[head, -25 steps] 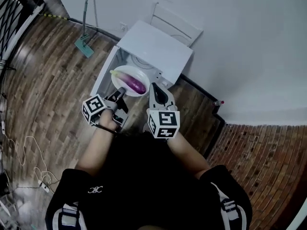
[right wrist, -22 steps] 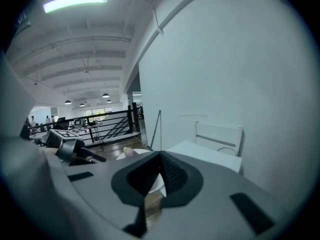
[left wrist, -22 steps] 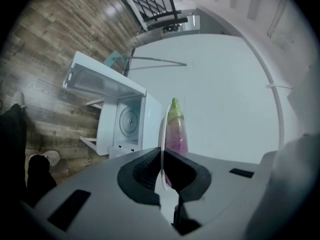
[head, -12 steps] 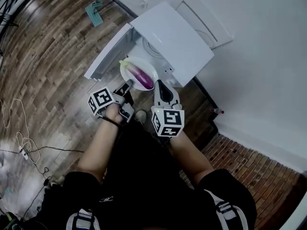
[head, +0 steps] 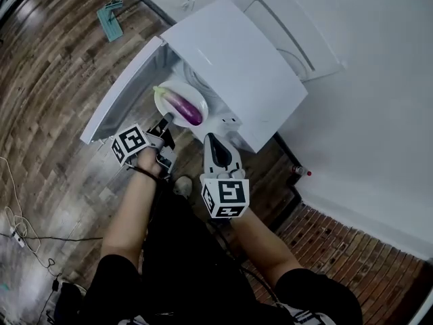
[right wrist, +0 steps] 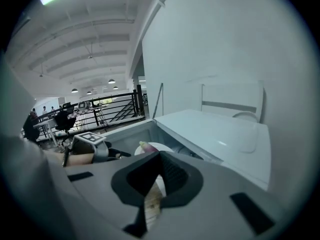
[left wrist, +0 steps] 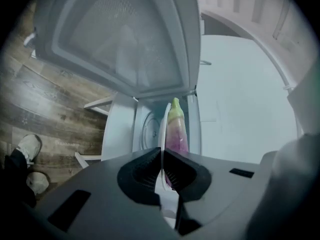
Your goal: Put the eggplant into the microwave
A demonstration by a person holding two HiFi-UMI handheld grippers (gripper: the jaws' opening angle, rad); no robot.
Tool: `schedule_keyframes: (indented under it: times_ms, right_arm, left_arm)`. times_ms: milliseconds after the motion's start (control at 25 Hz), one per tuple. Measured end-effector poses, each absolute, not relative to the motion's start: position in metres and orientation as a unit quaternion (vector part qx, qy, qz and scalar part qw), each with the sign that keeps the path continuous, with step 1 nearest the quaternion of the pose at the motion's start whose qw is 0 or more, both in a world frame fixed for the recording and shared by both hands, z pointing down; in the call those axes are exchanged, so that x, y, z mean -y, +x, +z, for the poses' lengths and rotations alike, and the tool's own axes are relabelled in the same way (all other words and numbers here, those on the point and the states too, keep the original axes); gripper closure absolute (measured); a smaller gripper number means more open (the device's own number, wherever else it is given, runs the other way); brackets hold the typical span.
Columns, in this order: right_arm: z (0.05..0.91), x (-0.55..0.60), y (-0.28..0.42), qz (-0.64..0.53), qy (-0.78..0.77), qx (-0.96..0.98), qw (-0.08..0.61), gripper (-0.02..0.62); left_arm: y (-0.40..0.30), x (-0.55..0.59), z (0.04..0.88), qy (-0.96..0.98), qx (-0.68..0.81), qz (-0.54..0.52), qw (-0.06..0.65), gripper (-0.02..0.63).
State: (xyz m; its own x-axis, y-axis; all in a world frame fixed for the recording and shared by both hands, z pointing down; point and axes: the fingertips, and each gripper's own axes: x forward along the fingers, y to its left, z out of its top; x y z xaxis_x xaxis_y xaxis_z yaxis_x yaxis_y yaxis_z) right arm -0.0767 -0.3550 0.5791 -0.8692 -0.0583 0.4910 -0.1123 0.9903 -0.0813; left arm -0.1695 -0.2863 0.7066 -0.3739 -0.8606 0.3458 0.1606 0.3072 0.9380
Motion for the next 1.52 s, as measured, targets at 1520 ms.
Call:
schedule_keyframes:
  times_ms: [1520]
  right_arm:
    - [0.647, 0.384, 0.008, 0.133, 0.145, 0.923, 0.331, 0.591]
  left_arm:
    - [-0.263, 0.447, 0.796, 0.383, 0.787, -0.212, 0.436, 0.539]
